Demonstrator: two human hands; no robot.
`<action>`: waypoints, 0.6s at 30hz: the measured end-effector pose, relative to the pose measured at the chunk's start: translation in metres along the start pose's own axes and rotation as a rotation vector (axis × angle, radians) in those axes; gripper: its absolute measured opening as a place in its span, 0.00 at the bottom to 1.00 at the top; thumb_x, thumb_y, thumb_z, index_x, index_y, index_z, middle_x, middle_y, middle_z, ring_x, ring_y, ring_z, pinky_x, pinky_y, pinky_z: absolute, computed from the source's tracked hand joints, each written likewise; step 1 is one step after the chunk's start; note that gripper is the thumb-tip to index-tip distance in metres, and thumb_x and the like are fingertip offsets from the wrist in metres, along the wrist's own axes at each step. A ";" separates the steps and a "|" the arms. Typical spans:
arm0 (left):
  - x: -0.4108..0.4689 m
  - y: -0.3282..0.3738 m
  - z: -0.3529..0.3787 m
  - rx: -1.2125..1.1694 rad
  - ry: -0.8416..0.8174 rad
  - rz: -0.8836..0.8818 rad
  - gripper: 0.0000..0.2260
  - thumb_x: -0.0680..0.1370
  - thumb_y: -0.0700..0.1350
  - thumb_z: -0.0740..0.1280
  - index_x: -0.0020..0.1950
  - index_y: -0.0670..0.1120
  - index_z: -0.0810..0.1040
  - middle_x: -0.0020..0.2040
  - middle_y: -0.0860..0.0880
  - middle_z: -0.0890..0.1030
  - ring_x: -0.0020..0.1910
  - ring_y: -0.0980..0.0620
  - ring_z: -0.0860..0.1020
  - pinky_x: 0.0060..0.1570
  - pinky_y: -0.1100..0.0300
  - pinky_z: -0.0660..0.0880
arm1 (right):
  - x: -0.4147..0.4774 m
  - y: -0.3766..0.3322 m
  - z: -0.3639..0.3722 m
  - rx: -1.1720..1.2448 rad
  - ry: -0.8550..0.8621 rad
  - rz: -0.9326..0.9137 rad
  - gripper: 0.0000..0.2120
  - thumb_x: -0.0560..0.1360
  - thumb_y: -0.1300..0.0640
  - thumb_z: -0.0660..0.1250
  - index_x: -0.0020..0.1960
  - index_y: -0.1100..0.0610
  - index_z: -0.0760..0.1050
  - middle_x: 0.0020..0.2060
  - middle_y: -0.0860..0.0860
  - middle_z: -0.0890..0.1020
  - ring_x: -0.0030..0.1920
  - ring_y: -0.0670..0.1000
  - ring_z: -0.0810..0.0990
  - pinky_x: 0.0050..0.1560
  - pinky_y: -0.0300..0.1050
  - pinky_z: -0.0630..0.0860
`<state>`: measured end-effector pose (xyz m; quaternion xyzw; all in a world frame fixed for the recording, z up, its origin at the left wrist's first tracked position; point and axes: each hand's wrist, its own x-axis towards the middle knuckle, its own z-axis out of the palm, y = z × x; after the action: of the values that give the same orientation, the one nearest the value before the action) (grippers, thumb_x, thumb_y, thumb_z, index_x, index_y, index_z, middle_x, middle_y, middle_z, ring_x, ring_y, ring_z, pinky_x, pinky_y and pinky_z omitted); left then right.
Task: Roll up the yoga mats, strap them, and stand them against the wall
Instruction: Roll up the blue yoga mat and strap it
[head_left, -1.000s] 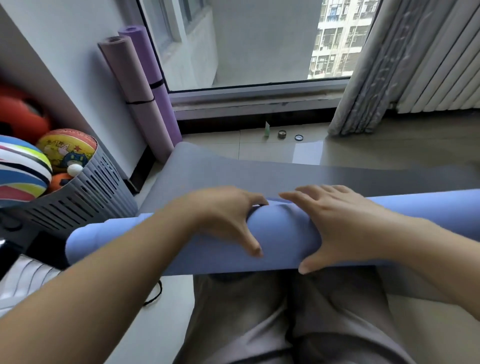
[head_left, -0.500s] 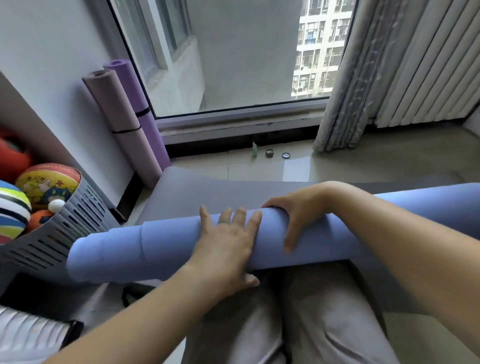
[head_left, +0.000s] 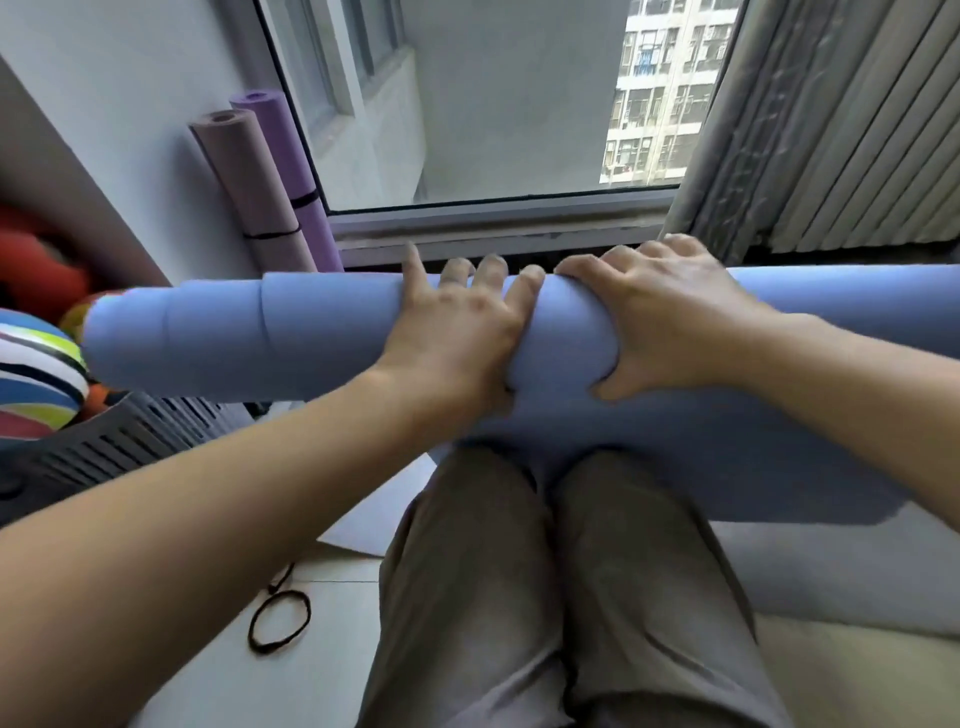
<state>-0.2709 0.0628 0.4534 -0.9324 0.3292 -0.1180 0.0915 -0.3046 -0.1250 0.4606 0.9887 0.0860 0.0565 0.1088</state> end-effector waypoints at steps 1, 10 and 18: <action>-0.007 -0.001 -0.003 -0.004 -0.024 0.013 0.44 0.66 0.58 0.71 0.75 0.52 0.50 0.68 0.46 0.65 0.66 0.43 0.67 0.69 0.32 0.51 | -0.004 -0.004 -0.007 -0.009 -0.042 -0.013 0.48 0.52 0.30 0.67 0.68 0.45 0.60 0.54 0.50 0.77 0.54 0.57 0.76 0.58 0.55 0.69; -0.069 0.021 0.034 -0.120 -0.442 0.191 0.41 0.66 0.61 0.71 0.73 0.53 0.55 0.63 0.48 0.70 0.61 0.44 0.71 0.66 0.39 0.58 | -0.059 -0.051 0.034 0.240 -0.470 -0.125 0.51 0.58 0.30 0.72 0.73 0.42 0.53 0.63 0.45 0.73 0.61 0.51 0.73 0.62 0.51 0.67; 0.000 -0.020 0.035 -0.495 -0.929 0.134 0.37 0.65 0.60 0.76 0.69 0.63 0.62 0.63 0.59 0.75 0.60 0.54 0.75 0.63 0.52 0.71 | -0.043 -0.063 0.041 0.148 -0.407 -0.101 0.53 0.60 0.34 0.75 0.74 0.47 0.50 0.65 0.49 0.69 0.64 0.54 0.67 0.67 0.57 0.63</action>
<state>-0.2494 0.0812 0.4247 -0.8569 0.3311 0.3949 0.0121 -0.3510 -0.0809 0.4029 0.9795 0.1156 -0.1560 0.0539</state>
